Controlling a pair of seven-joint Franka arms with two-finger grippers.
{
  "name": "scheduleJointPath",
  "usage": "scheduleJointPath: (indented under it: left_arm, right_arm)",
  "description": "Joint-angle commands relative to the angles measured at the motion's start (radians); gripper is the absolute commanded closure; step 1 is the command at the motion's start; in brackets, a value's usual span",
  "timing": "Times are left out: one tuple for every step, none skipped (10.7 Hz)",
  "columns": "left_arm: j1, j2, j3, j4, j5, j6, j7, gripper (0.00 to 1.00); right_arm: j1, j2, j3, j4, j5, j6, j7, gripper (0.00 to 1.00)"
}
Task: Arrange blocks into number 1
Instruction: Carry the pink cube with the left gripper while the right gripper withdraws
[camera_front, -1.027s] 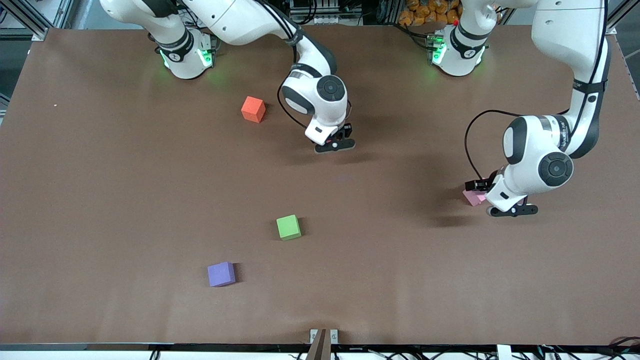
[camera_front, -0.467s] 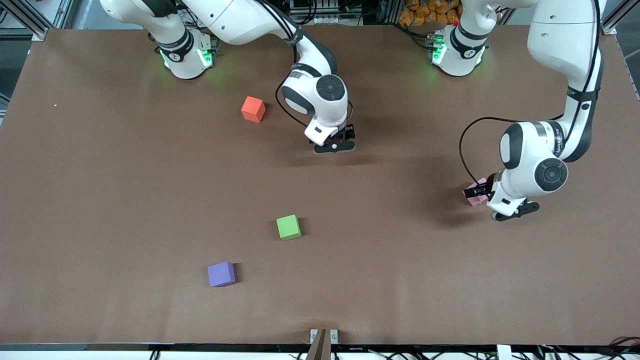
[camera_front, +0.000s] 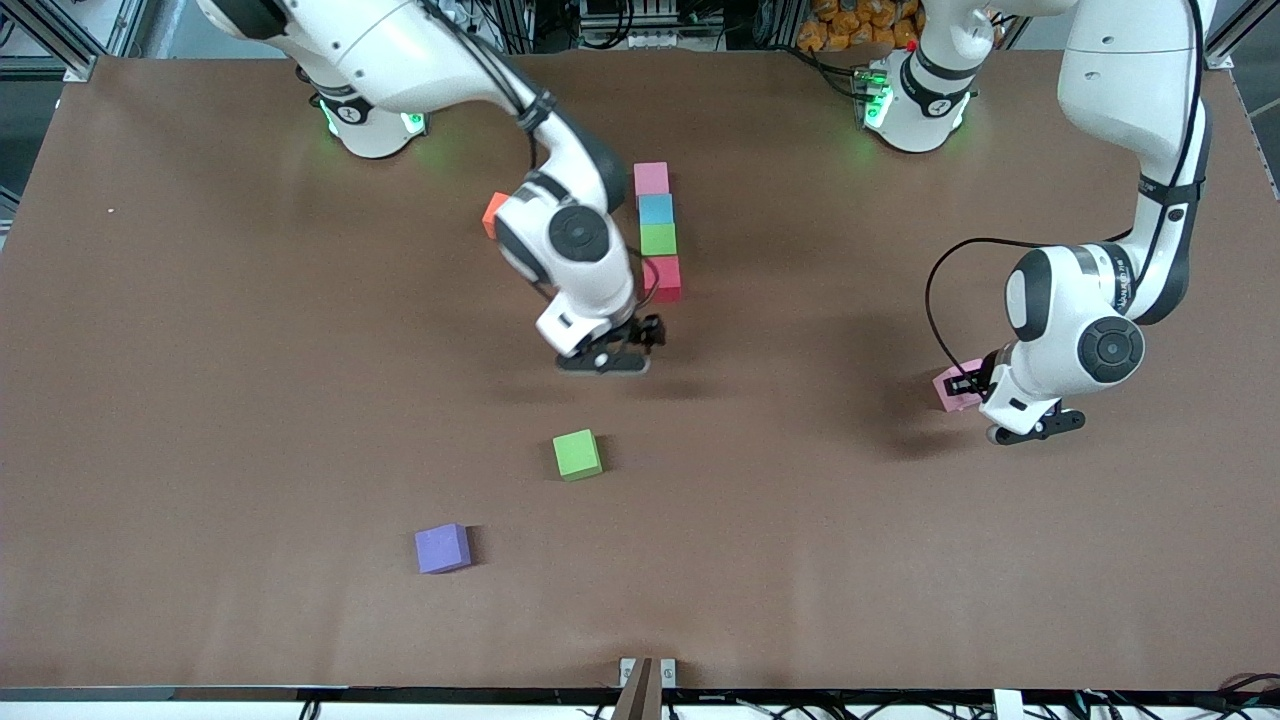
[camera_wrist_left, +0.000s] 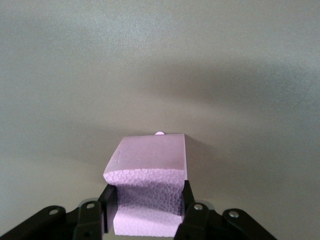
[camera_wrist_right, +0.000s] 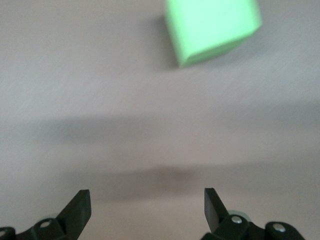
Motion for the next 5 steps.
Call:
scheduleJointPath:
  left_arm:
    - [-0.062, -0.03, 0.007, 0.009, -0.02, 0.01, 0.029, 1.0]
    - [-0.082, -0.058, -0.018, 0.014, -0.02, -0.022, 0.028, 1.0]
    - [-0.103, -0.067, -0.053, 0.041, -0.021, -0.052, 0.017, 1.0]
    - [-0.128, -0.067, -0.067, 0.082, -0.024, -0.098, 0.014, 1.0]
    - [-0.165, -0.064, -0.073, 0.122, -0.027, -0.143, 0.011, 0.99]
  right_arm:
    - [-0.144, -0.023, 0.02, -0.003, -0.015, -0.054, -0.159, 0.0]
    - [-0.204, -0.029, 0.021, -0.003, -0.01, -0.068, -0.221, 0.0]
    - [-0.253, -0.032, 0.021, -0.003, -0.01, -0.079, -0.255, 0.0]
    - [-0.291, -0.038, 0.02, -0.003, -0.01, -0.091, -0.307, 0.0]
    - [-0.34, -0.062, 0.021, -0.009, -0.01, -0.123, -0.379, 0.0]
